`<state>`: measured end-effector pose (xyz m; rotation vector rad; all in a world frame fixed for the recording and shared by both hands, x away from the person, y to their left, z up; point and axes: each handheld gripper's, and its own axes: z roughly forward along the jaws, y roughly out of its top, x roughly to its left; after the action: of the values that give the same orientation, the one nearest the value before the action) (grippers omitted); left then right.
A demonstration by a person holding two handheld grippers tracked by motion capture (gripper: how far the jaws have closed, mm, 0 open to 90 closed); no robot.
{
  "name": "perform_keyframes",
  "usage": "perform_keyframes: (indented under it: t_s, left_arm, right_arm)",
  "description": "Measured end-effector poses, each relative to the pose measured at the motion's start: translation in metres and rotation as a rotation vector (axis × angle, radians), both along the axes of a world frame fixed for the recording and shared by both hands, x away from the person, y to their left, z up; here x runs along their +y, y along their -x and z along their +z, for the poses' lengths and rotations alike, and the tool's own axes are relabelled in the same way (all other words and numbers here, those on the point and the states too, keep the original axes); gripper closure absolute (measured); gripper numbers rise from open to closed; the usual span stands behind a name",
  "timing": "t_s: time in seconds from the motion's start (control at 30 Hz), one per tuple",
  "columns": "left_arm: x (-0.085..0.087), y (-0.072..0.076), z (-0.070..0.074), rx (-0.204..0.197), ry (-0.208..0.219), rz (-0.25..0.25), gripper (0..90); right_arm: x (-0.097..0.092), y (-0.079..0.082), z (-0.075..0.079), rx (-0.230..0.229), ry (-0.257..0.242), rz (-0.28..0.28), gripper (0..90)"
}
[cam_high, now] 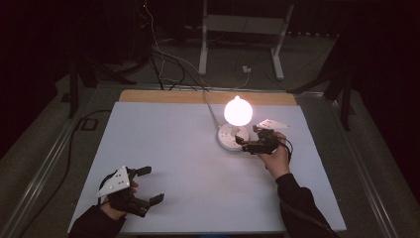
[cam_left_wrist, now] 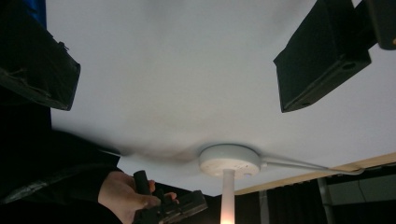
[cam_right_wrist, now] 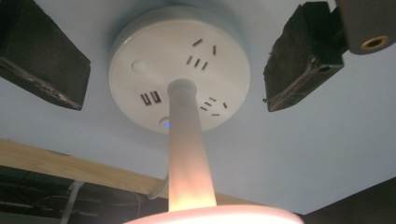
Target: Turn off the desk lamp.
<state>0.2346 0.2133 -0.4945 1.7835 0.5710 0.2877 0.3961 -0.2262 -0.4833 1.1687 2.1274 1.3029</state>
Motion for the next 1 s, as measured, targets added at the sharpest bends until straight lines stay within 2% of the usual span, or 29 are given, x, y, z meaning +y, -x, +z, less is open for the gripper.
perform_keyframes:
  t_s: [0.07,0.17,0.37,0.5,0.67,0.83,1.0]
  left_arm:
    - [0.000,0.000,0.001,0.000,0.009,0.001,0.5]
    - [0.000,0.000,0.000,0.000,0.001,0.000,0.5]
    - [0.000,0.000,0.000,0.001,0.002,0.000,0.5]
    - [0.000,0.000,0.000,0.002,0.008,0.001,0.5]
    - [0.000,0.000,0.000,0.001,0.011,0.001,0.5]
    - [0.000,0.000,0.000,0.002,0.007,0.002,0.5]
    - [0.000,0.000,0.000,0.005,0.006,0.001,0.5]
  right_arm:
    - [0.000,-0.003,0.000,0.005,-0.005,-0.005,16.6]
    - [-0.001,-0.007,-0.001,0.014,-0.002,-0.023,27.8]
    - [-0.007,-0.011,-0.001,0.020,0.000,-0.079,56.4]
    - [-0.009,-0.012,-0.001,0.012,0.021,-0.130,81.6]
    - [-0.009,-0.016,-0.005,0.039,0.027,-0.143,89.0]
    - [-0.007,-0.019,-0.012,0.085,0.010,-0.134,89.8]
    - [-0.003,-0.021,-0.019,0.100,0.022,-0.132,89.8]
